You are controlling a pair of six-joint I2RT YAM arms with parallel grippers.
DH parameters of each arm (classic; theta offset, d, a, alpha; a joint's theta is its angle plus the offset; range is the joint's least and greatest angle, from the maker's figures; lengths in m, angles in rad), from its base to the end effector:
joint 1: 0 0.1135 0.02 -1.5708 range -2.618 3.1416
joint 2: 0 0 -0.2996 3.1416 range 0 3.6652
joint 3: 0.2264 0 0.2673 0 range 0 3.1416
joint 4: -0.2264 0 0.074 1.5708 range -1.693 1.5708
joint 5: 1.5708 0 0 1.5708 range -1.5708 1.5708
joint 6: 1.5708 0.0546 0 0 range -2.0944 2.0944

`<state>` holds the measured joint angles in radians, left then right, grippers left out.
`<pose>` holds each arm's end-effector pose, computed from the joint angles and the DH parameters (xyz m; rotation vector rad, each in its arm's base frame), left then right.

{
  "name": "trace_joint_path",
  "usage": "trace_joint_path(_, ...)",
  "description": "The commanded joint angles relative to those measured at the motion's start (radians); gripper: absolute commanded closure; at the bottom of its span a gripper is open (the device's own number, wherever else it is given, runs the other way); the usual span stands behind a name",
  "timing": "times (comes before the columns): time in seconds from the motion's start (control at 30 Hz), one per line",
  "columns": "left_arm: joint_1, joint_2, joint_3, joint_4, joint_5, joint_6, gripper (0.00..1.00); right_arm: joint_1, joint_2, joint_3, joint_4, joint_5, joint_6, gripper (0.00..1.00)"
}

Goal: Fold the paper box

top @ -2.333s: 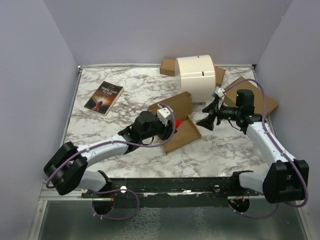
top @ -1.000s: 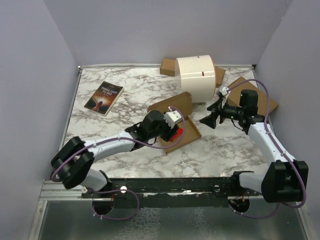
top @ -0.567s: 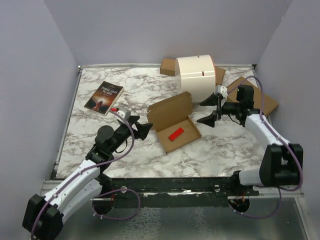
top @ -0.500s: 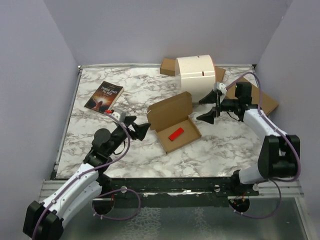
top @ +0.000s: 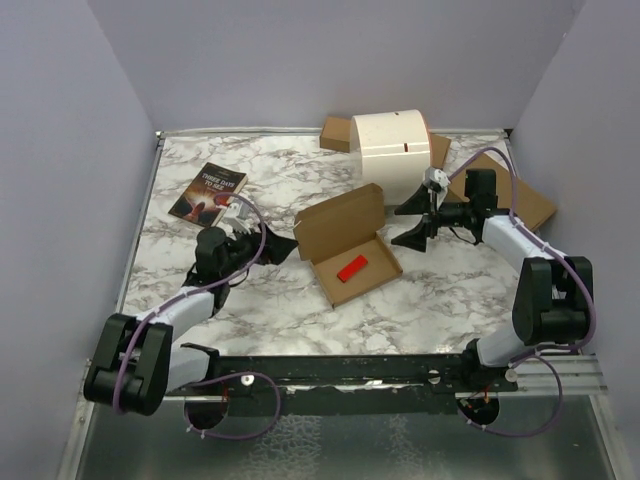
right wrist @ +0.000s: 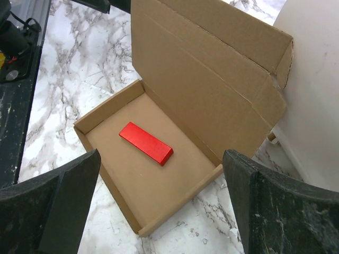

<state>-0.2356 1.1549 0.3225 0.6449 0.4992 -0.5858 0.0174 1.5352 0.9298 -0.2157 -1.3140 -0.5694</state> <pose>0.2258 -0.0811 0.2126 0.0610 1.8512 -1.0228 0.3166 0.0583 0.2497 -1.0639 1.5958 1.1652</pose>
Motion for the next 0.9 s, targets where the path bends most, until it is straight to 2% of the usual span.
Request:
trace_joint_path(0.0, 0.009, 0.092, 0.061, 0.229, 0.176, -0.046, 0.25, -0.005, 0.004, 0.006, 0.002, -0.024, 0.019, 0.00)
trace_joint_path(0.1, 0.009, 0.153, 0.076, 0.275, 0.196, -0.048, 0.31, -0.007, 0.021, 0.012, -0.006, -0.022, 0.028, 0.00)
trace_joint_path(0.2, 0.009, 0.215, 0.101, 0.296, 0.211, -0.042, 0.42, -0.006, 0.033, 0.019, -0.018, -0.025, 0.031, 0.00)
trace_joint_path(0.37, 0.007, 0.289, 0.142, 0.336, 0.255, -0.044, 0.76, -0.007, 0.034, 0.020, -0.018, -0.021, 0.032, 0.00)
trace_joint_path(0.47, 0.004, 0.291, 0.159, 0.298, 0.256, 0.023, 1.00, -0.007, 0.035, 0.022, -0.022, -0.015, 0.027, 0.01)
trace_joint_path(0.67, -0.022, 0.237, 0.155, 0.199, 0.268, 0.233, 1.00, -0.044, 0.012, 0.044, -0.083, -0.021, -0.013, 0.01)
trace_joint_path(0.87, -0.071, 0.220, 0.151, 0.181, 0.294, 0.377, 1.00, -0.111, -0.008, 0.026, -0.099, -0.062, -0.034, 0.00)
